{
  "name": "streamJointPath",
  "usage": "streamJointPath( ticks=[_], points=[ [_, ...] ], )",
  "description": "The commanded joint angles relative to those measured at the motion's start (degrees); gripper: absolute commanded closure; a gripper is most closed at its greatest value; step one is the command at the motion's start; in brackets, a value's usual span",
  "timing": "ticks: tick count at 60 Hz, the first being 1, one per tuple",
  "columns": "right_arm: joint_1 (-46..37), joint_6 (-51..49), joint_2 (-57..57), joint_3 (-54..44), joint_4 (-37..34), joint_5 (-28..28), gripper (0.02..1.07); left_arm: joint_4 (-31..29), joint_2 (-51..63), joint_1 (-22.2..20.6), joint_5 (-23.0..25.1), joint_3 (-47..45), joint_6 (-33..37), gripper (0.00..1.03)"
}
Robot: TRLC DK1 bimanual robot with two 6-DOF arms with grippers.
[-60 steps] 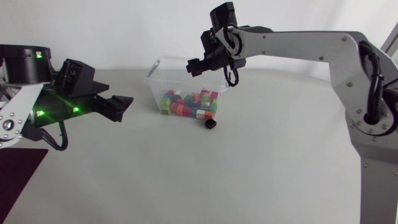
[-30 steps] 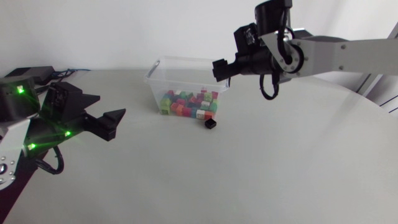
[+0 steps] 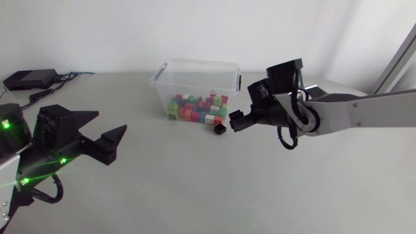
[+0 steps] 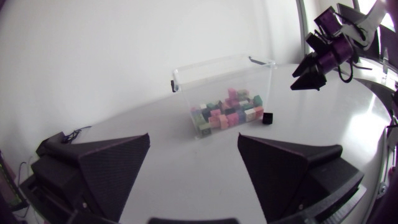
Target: Place the duplo bricks in the container
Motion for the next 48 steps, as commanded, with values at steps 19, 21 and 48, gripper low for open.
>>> streamJointPath(
  ticks=[19, 21, 48],
  points=[
    [1.83, 0.18, 9.42, -1.69, 5.98, -0.03, 0.06, 0.00, -7.25, -0.09, -2.53, -5.29, -1.99, 0.05],
    [2.09, -0.08, 10.56, -1.08, 5.98, -0.03, 0.06, -0.09, -7.60, -0.01, -2.53, -5.55, -2.08, 0.05],
    [2.62, -1.75, 21.99, 7.62, 4.57, -1.79, 0.06, -1.67, -13.05, 0.34, -3.06, -7.93, -3.22, 0.05]
  ],
)
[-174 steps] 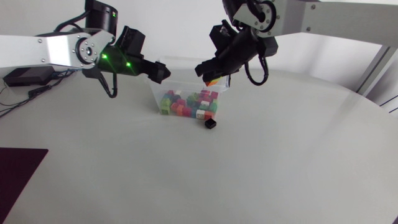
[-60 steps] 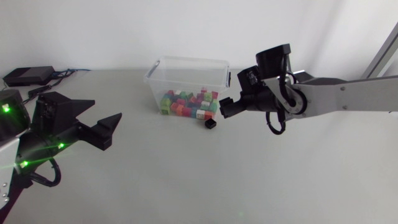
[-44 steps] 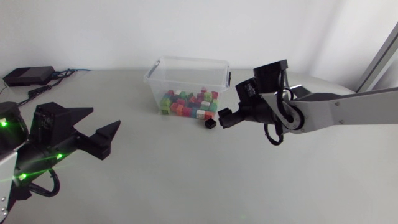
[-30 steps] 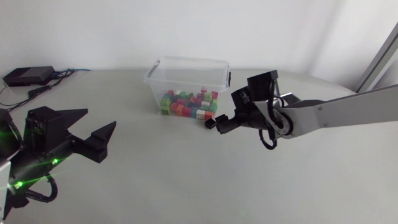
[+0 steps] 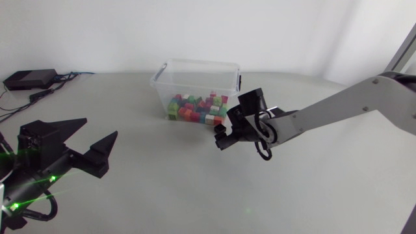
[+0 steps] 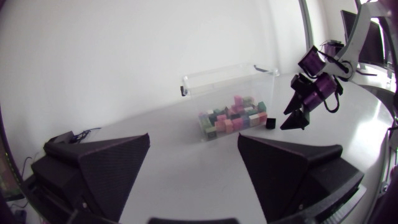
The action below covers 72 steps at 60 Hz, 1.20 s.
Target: Place the duplo bricks in the container
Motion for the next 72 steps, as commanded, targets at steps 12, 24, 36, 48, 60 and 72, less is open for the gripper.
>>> streamJointPath(
  ticks=[12, 24, 36, 48, 60, 72],
  points=[
    [-0.07, -0.68, 6.49, 6.20, -3.27, -1.60, 0.06, -0.65, -2.42, 0.26, -1.21, -2.49, -1.52, 0.05],
    [-0.24, -1.03, 8.78, 9.54, -5.29, -2.21, 0.07, -1.44, -4.26, 0.34, -1.65, -3.54, -1.52, 0.05],
    [0.02, -1.03, 11.24, 11.92, -6.43, -2.21, 0.14, -2.93, -5.14, 0.43, -2.08, -3.98, -1.34, 0.05],
    [0.02, -1.21, 12.73, 12.36, -7.04, -2.65, 0.33, -4.08, -9.19, 0.34, -3.67, -5.56, -1.16, 0.05],
    [-0.33, -1.30, 12.64, 11.21, -5.11, -2.74, 0.57, -4.78, -12.00, -0.01, -5.25, -7.41, -1.34, 0.05],
    [-0.33, -1.21, 7.19, 6.73, -5.02, -2.74, 0.63, -5.48, -14.63, 0.26, -6.48, -8.11, -1.69, 0.05]
  ],
)
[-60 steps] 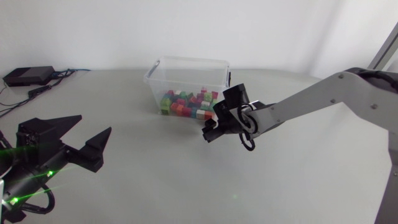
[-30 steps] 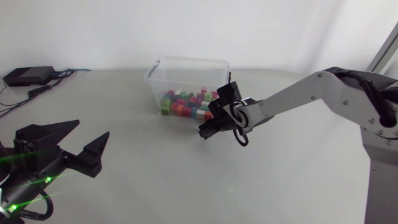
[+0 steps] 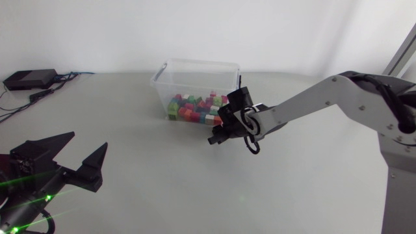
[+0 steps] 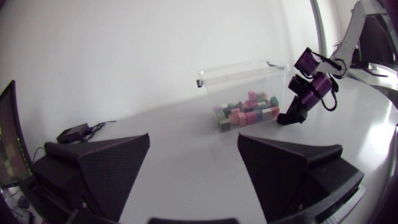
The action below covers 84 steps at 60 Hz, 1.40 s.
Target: Place the duplo bricks in the container
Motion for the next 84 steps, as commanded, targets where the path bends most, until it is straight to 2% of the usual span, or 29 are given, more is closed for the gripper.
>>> streamJointPath(
  ticks=[1, 17, 29, 39, 48, 63, 65, 67, 68, 71, 73, 84],
  points=[
    [-0.33, -0.97, -3.46, -4.51, -1.07, 0.17, 0.63, -0.50, -1.72, 0.30, -0.67, -1.73, -1.17, 0.05],
    [0.37, -1.14, -23.41, -14.97, -3.35, 0.87, 0.63, -3.23, -8.05, 1.53, -0.75, -2.87, -1.70, 0.05],
    [1.07, 0.61, -34.92, -18.22, -7.31, 1.22, 0.63, -5.69, -12.97, 1.79, -0.75, -3.66, -2.49, 0.05],
    [2.83, 1.93, -42.48, -19.45, -7.83, 3.95, 0.63, -8.59, -18.24, 1.97, -0.75, -4.37, -2.84, 0.05],
    [3.01, 2.20, -44.94, -16.81, -8.63, 5.00, 0.63, -10.78, -22.46, 3.64, -0.84, -5.07, -2.84, 0.05],
    [2.74, 3.34, -41.16, -13.30, -8.27, 4.92, 0.63, -11.22, -22.46, 5.22, -0.93, -5.07, -3.01, 0.05],
    [2.48, 3.60, -40.46, -13.56, -8.27, 4.74, 0.61, -11.22, -22.46, 5.31, -1.02, -5.07, -3.01, 0.05],
    [2.30, 3.69, -39.67, -14.00, -8.19, 4.56, 0.55, -11.22, -22.46, 5.49, -1.28, -5.07, -3.19, 0.05],
    [2.13, 3.69, -39.05, -14.18, -8.19, 4.48, 0.49, -11.22, -22.46, 5.49, -1.46, -5.07, -3.37, 0.05],
    [1.69, 3.78, -36.94, -15.14, -8.10, 3.60, 0.19, -11.31, -22.46, 5.66, -1.63, -5.07, -3.63, 0.05],
    [1.51, 4.04, -35.01, -15.76, -7.83, 3.33, 0.06, -11.22, -22.46, 5.84, -1.63, -5.16, -3.63, 0.05],
    [0.81, 3.95, -24.99, -15.23, -4.58, 2.01, 0.06, -11.22, -22.46, 6.01, -1.63, -5.16, -4.24, 0.05]
  ],
)
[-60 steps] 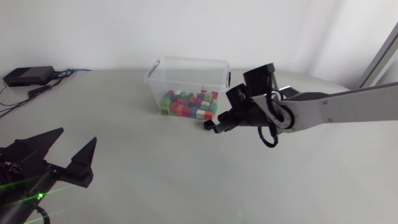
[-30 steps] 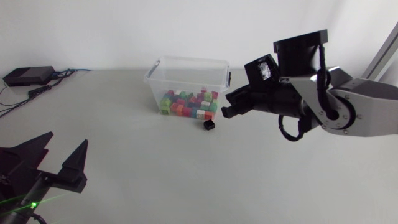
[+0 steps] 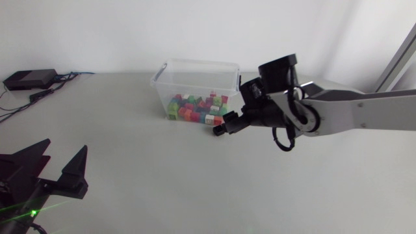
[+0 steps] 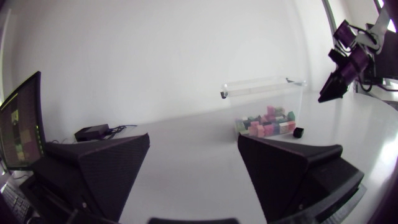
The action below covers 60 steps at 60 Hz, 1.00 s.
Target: Place the duplo bricks in the container
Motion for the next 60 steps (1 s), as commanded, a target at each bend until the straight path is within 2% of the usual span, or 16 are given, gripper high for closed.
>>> streamJointPath(
  ticks=[1, 8, 20, 31, 44, 51, 60],
  points=[
    [-0.72, 1.22, 5.97, -0.41, 1.49, -0.65, 0.06, -0.08, -0.54, 0.40, -0.34, -1.31, -1.80, 0.05],
    [-0.81, 1.05, 12.73, 2.67, 2.20, -1.18, 0.06, 0.10, -0.54, 1.10, -0.43, -1.40, -1.62, 0.05],
    [0.07, 0.34, 21.17, 8.11, 2.99, -1.18, 0.06, 0.71, -0.54, 4.70, -0.43, -1.66, -1.62, 0.05],
    [0.60, 0.34, 25.39, 12.51, 3.52, -1.00, 0.07, 3.79, -0.63, 4.97, -0.34, -3.25, -1.62, 0.05],
    [0.07, 0.25, 28.03, 19.19, -4.13, -1.71, 0.07, 3.35, -0.45, 5.05, -0.25, -3.16, -1.62, 0.05],
    [-0.28, 0.25, 29.43, 23.41, -10.72, -2.76, 0.07, 3.35, -0.45, 5.05, -0.25, -3.16, -1.62, 0.05],
    [-0.54, -0.19, 30.75, 27.27, -16.08, -3.29, 0.14, 3.35, -0.45, 5.05, -0.25, -3.16, -1.62, 0.05]
  ],
)
